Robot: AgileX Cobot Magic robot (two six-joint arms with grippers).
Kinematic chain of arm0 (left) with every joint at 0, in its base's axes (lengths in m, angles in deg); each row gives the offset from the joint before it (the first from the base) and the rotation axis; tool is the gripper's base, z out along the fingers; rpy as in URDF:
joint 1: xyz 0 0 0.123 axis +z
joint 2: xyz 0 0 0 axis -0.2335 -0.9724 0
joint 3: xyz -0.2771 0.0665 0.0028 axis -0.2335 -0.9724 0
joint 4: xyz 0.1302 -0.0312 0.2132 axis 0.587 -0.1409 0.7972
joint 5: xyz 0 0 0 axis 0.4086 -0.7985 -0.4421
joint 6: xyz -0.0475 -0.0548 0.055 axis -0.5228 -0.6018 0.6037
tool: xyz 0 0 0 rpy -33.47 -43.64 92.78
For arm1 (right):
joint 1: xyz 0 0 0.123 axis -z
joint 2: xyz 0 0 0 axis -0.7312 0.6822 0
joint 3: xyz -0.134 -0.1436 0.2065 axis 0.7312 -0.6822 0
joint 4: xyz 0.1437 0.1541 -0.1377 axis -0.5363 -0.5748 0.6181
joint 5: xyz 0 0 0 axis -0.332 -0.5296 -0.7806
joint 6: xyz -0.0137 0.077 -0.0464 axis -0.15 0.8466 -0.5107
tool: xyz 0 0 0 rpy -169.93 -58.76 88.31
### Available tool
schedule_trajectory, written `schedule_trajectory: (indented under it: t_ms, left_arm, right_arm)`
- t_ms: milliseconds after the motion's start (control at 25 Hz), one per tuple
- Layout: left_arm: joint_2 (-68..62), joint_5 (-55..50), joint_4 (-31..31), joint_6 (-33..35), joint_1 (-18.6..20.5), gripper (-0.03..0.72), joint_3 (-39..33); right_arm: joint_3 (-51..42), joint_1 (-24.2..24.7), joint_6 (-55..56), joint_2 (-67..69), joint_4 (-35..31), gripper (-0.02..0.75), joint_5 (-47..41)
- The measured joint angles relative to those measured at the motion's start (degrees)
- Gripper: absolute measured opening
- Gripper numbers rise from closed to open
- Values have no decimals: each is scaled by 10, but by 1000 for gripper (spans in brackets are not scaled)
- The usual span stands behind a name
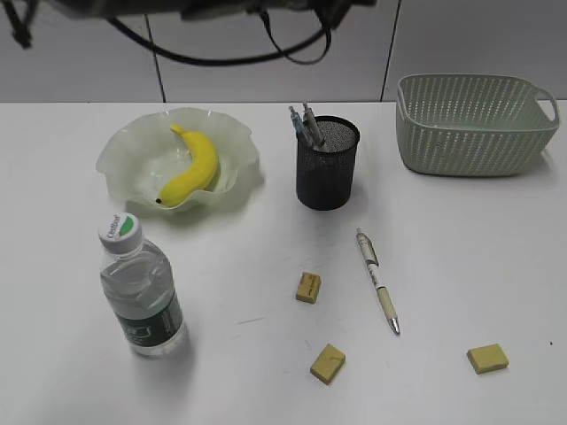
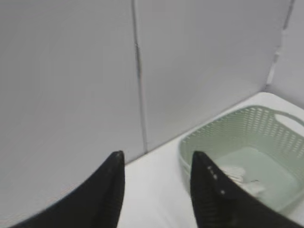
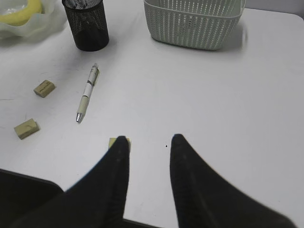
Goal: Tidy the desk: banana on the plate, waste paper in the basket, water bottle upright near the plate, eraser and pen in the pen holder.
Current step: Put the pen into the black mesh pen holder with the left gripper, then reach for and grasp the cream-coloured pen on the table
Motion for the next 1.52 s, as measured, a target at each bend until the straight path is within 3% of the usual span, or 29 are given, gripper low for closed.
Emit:
schedule_trajectory:
  t_ms: [80,200,320,520,760,880,1080,1320,1520]
  left_arm:
    - [46,-114,-44,91,-22,270,0]
    - [107,-268,-198,287,-38,228,-1]
    - [187,-345,-310,381,-36,223,-55]
    - [408,-363,-377,400,-36,285,-282]
    - [748,-401,-461,413,-36,519,-543]
    - [901,-420,-508,436,-36,563,-618]
    - [1063,-485,-527,451,-36,571,-687]
    - [1148,-529,-525,456,-36,562,-706]
    - [1173,-530,-525,457,-36,561,-707]
  right_arm:
    - [0,0,0,0,0,247,0]
    - [0,0,0,0,0,247,0]
    - [0,0,0,0,0,246,0]
    - [0,0,0,0,0,246,0]
    - [0,0,0,0,0,245,0]
    - [0,0,0,0,1,245,0]
    - [0,0,0,0,2,244,0]
    - [1,0,0,0,2,244,6]
    - [13,0,-38,99,-32,244,89]
